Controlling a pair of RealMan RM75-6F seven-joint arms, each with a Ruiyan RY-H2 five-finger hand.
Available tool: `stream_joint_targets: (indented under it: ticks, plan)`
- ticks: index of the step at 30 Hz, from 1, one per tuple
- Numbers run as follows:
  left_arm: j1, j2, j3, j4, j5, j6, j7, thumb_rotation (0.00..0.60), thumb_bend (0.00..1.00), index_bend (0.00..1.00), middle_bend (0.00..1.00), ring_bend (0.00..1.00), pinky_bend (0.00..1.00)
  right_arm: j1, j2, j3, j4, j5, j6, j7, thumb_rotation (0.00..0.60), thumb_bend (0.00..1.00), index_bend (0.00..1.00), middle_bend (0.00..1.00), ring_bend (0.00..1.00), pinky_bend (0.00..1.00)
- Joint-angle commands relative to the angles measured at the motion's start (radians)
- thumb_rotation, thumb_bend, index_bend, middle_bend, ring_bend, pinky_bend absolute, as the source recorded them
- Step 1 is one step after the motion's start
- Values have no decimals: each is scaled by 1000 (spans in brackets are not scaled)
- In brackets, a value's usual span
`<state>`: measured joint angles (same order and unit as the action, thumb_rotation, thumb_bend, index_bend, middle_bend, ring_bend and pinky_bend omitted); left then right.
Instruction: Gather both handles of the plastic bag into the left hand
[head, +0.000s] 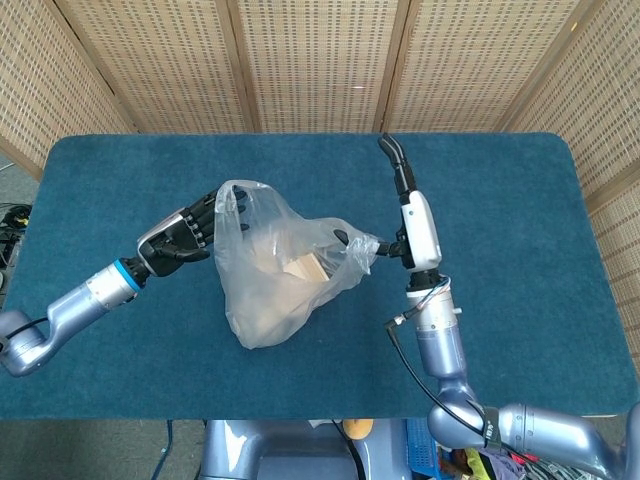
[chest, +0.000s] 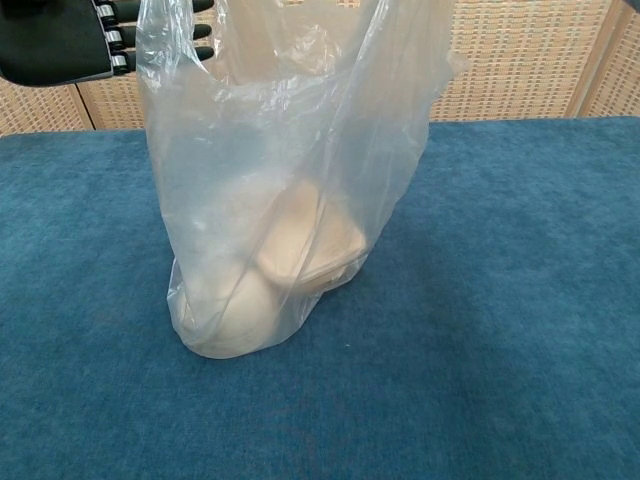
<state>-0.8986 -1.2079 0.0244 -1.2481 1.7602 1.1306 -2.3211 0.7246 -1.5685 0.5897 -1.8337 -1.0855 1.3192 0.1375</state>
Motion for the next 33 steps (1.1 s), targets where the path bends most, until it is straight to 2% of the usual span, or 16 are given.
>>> stream_joint_targets:
  ticks: [1, 10, 17, 30, 33]
  plan:
    - [-7, -1, 5, -3, -1, 7, -9, 600, 114, 0, 0, 0, 97, 0, 0, -1, 2, -1, 2, 2, 600, 0, 0, 0, 0, 0]
    - [-32, -8, 46, 25, 49, 59, -54, 600, 114, 0, 0, 22, 101, 0, 2, -6, 3, -4, 6, 3, 600, 0, 0, 0, 0, 0]
    - [-101, -10, 81, 42, 111, 71, -80, 600, 108, 0, 0, 31, 101, 5, -1, -13, -4, -8, 11, -13, 600, 0, 0, 0, 0, 0]
    - [-111, 53, 160, -32, 138, 82, 126, 600, 94, 3, 0, 50, 111, 8, 6, 0, 21, 7, 10, -6, 600, 0, 0, 0, 0, 0]
    - [-109, 55, 149, -42, 119, 103, 156, 600, 93, 6, 0, 49, 105, 9, 6, -2, 20, 4, 10, -8, 600, 0, 0, 0, 0, 0]
